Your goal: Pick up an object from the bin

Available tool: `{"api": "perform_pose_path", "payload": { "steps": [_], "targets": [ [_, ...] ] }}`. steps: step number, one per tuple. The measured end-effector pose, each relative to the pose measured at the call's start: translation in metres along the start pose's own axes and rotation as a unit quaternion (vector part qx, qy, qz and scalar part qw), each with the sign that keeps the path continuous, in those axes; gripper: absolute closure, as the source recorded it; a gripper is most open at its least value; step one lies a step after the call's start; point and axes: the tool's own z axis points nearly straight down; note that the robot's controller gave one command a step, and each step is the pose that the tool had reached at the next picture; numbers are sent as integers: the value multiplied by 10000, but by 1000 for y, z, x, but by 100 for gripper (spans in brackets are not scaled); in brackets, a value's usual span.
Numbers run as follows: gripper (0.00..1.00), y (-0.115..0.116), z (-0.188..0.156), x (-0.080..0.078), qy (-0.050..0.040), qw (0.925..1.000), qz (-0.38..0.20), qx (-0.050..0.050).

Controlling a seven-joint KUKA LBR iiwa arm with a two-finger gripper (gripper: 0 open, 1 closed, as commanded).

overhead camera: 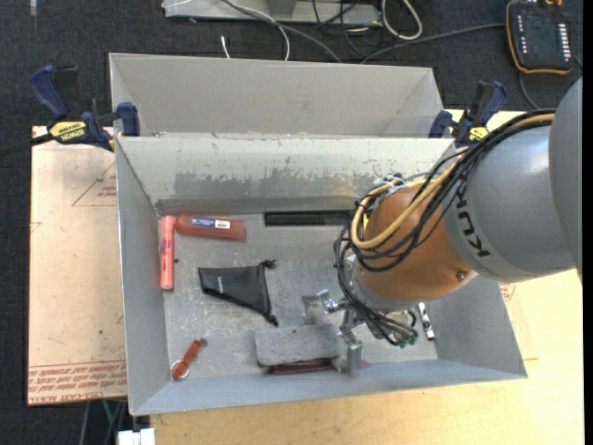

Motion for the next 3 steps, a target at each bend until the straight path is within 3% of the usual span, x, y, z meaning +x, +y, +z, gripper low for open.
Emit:
{"api": "perform_pose_path", "payload": {
  "steps": [1, 2, 3],
  "targets": [
    [100, -40, -52, 9, -16, 9922, -1243, 5],
    [100, 50, 0, -29, -3, 9962, 868, -8],
    [100, 39, -16, -29, -16, 9952, -983, 11]
  ]
}}
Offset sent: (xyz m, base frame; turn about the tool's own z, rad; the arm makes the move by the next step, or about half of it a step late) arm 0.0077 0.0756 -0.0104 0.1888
